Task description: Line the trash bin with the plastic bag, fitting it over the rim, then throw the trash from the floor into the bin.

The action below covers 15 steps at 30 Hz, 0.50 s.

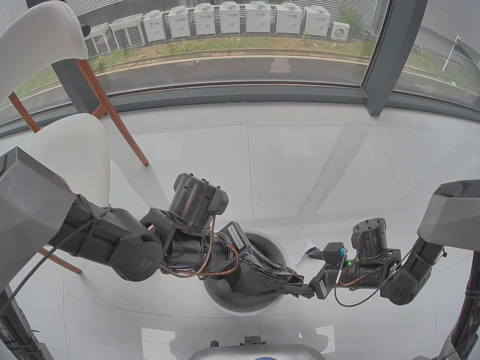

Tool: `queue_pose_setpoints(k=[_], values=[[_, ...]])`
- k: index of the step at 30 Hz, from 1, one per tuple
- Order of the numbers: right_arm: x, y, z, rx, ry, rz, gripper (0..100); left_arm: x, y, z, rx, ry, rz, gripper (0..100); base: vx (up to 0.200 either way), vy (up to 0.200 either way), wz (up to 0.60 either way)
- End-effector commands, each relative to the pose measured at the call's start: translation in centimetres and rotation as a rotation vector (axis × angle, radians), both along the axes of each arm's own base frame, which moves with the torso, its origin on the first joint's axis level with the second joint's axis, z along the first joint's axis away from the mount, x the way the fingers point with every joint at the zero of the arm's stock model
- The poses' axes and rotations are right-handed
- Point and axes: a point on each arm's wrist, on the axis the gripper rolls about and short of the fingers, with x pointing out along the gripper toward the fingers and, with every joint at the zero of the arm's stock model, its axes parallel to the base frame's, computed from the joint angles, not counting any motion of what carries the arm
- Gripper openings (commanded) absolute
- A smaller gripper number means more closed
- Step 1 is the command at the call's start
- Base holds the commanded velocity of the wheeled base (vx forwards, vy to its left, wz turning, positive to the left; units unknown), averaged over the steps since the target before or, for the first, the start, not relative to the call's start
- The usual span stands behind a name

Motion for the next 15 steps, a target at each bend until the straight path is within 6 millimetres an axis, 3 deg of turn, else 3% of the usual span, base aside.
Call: queue_pose_setpoints(k=[1, 15], values=[[0.1, -0.5, 0.1, 0.004, -0.003, -0.011, 100, -0.1, 0.0, 0.0, 0.000, 0.002, 0.000, 0, 0.000, 0.000, 0.00], [-3.2, -2.8, -0.5, -0.003, 0.045, 0.011, 100, 0.1, 0.0, -0.3, 0.003, 0.006, 0.002, 0, 0.000, 0.000, 0.00]])
